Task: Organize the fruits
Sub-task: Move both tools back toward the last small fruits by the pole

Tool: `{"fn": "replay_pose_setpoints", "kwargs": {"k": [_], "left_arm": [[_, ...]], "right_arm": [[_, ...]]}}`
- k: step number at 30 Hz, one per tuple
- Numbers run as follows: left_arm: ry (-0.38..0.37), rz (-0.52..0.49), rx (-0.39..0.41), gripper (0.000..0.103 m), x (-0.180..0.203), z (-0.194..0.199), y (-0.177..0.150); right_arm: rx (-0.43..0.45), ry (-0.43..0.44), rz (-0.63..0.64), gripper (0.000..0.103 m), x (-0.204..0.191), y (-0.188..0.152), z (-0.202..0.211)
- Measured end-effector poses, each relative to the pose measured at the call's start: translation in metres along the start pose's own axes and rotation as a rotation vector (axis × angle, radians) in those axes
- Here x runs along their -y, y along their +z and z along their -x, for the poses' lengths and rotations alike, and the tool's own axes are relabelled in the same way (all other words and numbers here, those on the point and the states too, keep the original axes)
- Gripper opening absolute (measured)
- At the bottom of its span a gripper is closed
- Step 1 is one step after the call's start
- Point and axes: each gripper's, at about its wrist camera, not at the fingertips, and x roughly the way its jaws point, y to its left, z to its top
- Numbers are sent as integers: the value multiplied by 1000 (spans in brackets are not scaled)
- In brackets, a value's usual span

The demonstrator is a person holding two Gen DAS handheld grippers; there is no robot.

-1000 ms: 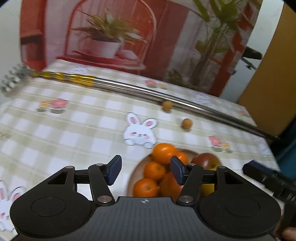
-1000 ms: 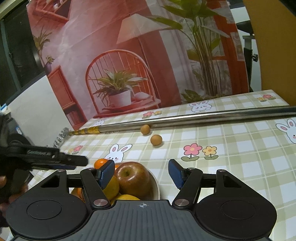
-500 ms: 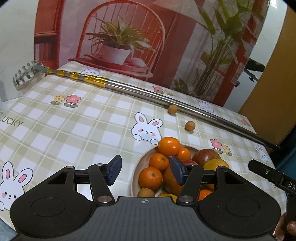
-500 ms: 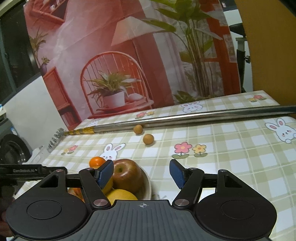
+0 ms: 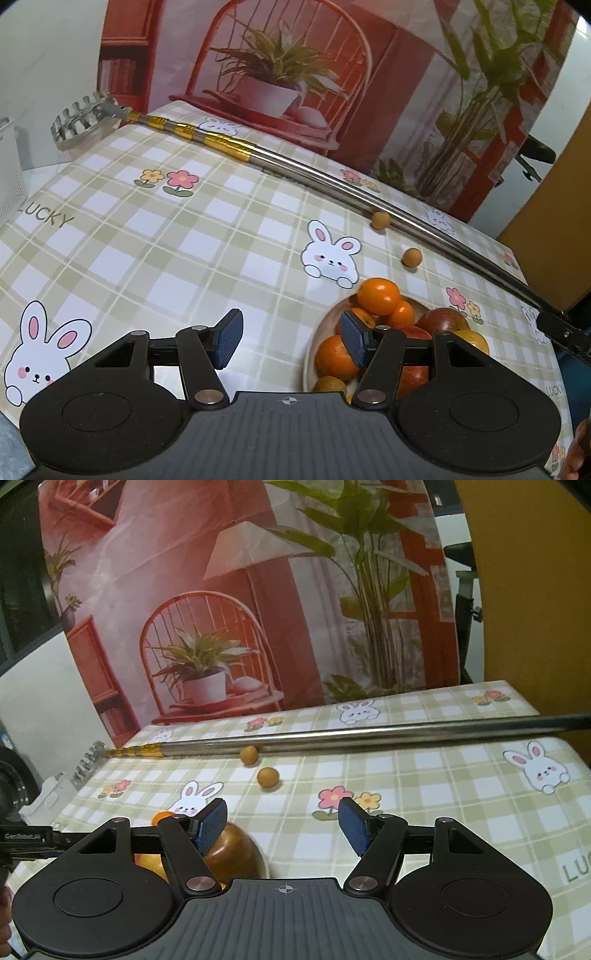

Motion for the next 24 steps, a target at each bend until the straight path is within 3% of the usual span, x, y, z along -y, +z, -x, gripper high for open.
{"fn": "replay_pose_setpoints", "kwargs": {"k": [12,20,24], "left_arm": [[35,54,10,61,-24,-6,19],[58,42,83,61,-32,0,54],[32,-1,104,61,-23,-3,73]], "right_arm": [[10,-24,34,63,6,25,-23],[6,40,139,63,-2,43,-65],[-9,95,200,63,-7,47,-95]]}}
